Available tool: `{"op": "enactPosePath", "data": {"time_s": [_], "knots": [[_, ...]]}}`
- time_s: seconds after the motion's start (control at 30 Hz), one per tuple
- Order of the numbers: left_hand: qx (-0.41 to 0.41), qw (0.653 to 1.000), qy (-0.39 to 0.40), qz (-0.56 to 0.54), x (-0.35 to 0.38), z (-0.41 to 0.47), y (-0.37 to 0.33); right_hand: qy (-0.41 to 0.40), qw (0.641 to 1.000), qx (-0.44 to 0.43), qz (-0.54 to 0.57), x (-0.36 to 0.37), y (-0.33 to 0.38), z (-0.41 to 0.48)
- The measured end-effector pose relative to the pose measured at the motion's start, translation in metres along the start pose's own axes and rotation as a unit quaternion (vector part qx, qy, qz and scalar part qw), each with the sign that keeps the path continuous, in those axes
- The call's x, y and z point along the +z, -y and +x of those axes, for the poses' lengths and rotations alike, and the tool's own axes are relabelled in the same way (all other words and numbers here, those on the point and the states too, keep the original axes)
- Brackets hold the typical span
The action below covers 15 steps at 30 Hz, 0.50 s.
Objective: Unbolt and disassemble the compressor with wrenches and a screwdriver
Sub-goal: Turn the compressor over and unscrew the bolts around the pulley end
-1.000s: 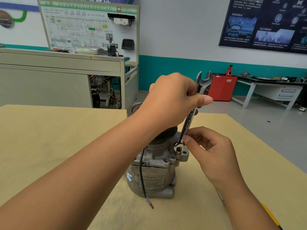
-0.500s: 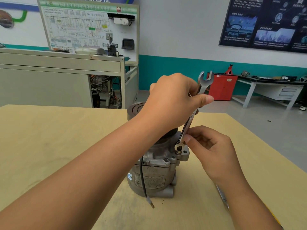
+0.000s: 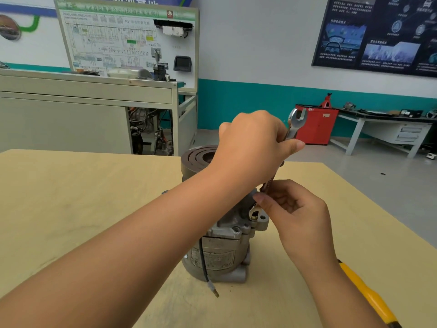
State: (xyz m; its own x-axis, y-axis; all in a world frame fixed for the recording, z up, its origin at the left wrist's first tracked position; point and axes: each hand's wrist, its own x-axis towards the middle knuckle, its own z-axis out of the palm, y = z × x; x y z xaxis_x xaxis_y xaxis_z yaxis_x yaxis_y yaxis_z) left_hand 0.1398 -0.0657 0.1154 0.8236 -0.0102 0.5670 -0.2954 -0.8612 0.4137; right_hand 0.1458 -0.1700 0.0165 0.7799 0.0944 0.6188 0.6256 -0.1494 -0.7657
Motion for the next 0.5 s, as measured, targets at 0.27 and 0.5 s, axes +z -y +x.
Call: {"op": "enactPosePath", "data": {"time_s": [0.27,0.5], "knots": [[-0.002,1.0,-0.002,0.017,-0.0017,0.0026,0.0046,-0.024,0.998,-0.023,-0.049,0.0085,0.0051,-0.0007],[-0.023,0.999,0.028,-0.01,-0.0089,0.0023,0.0091,0.019,0.993,-0.049,-0.103,0.0058,0.005,0.0046]]}}
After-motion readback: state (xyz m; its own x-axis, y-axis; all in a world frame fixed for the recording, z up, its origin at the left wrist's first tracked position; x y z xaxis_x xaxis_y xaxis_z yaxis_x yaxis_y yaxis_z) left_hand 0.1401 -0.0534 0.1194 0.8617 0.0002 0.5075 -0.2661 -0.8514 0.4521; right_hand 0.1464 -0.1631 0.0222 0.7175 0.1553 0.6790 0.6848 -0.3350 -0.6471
